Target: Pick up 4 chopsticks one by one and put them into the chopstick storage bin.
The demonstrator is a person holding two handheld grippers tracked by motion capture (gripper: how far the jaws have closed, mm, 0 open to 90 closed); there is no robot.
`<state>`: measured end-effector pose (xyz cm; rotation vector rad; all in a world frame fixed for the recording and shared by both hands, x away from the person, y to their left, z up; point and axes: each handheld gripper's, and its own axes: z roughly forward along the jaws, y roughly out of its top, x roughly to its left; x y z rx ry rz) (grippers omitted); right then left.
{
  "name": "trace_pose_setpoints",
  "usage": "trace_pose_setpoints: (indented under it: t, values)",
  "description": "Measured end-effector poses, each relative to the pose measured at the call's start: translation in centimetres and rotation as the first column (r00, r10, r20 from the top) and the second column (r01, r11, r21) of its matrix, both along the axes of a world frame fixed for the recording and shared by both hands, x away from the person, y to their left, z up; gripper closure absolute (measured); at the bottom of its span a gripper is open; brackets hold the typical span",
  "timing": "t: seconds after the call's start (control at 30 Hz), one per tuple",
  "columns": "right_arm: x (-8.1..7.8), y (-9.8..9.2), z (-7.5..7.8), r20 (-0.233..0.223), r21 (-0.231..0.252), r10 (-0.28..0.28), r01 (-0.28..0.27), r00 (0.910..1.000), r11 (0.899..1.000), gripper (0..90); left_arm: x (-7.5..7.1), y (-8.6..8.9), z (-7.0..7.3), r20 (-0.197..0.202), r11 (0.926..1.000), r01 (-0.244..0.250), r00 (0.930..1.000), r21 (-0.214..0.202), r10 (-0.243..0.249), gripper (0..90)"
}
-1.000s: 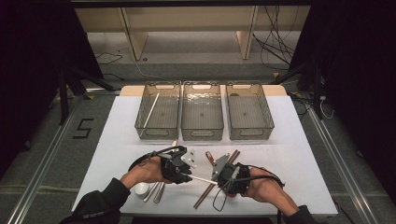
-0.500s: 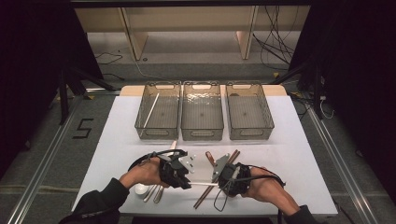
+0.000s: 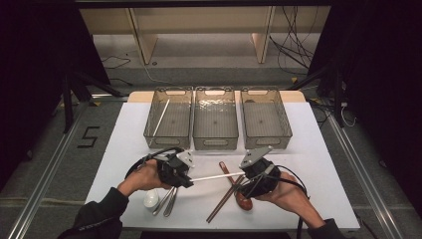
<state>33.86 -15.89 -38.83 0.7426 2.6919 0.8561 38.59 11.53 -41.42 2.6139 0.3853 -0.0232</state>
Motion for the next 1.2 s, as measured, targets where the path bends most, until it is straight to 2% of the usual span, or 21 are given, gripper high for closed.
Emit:
trace_pose_setpoints:
  t: [0.1,0.2,0.33,0.53,0.77,0.83,0.93,1.03,1.13,1.2]
  values:
    - [0.0,-0.7,-0.1,0.001,0.03,-0.053,0.053,0.9986,0.998,36.1,0.5,0.7,0.1,0.01,0.998,-0.062,0.998,-0.01,0.062,84.9]
    - [0.2,-1.3,-0.4,-0.012,0.034,-0.096,0.097,0.9953,0.995,34.2,0.9,1.3,0.3,0.017,0.9935,-0.11,0.9938,-0.029,0.11,84.9]
    - [0.6,-1.8,-1.0,-0.028,0.053,-0.138,0.139,0.9901,0.989,33.2,1.3,1.9,0.7,0.048,0.9832,-0.176,0.9828,-0.048,0.178,84.9]
    - [0.8,-1.8,-1.7,-0.039,0.035,-0.145,0.146,0.9886,0.989,32.7,2.3,3.2,1.2,0.068,0.9638,-0.258,0.9626,-0.067,0.262,85.0]
    - [0.9,-1.7,-2.2,-0.046,0.019,-0.148,0.149,0.9878,0.989,32.0,3.6,4.2,1.6,0.05,0.9416,-0.323,0.9432,-0.095,0.328,85.0]
    - [1.0,-1.7,-2.2,-0.048,0.019,-0.149,0.15,0.9876,0.988,31.7,4.3,4.6,1.7,0.053,0.9323,-0.347,0.9339,-0.102,0.354,85.0]
    - [1.0,-1.8,-2.2,-0.05,0.02,-0.151,0.153,0.9872,0.988,31.6,5.4,5.4,2.0,0.05,0.9126,-0.392,0.9154,-0.116,0.4,85.0]
    - [1.0,-1.9,-2.2,-0.051,0.021,-0.151,0.153,0.9872,0.988,31.6,6.2,6.1,2.5,0.055,0.8978,-0.421,0.9009,-0.129,0.43,85.0]
    - [1.0,-1.8,-2.2,-0.051,0.018,-0.148,0.149,0.9877,0.989,31.6,6.9,6.7,3.0,0.051,0.8842,-0.442,0.8898,-0.151,0.453,85.0]
    - [1.0,-1.8,-2.3,-0.051,0.017,-0.149,0.15,0.9875,0.989,31.7,7.4,7.0,3.3,0.055,0.8764,-0.458,0.8811,-0.15,0.47,85.0]
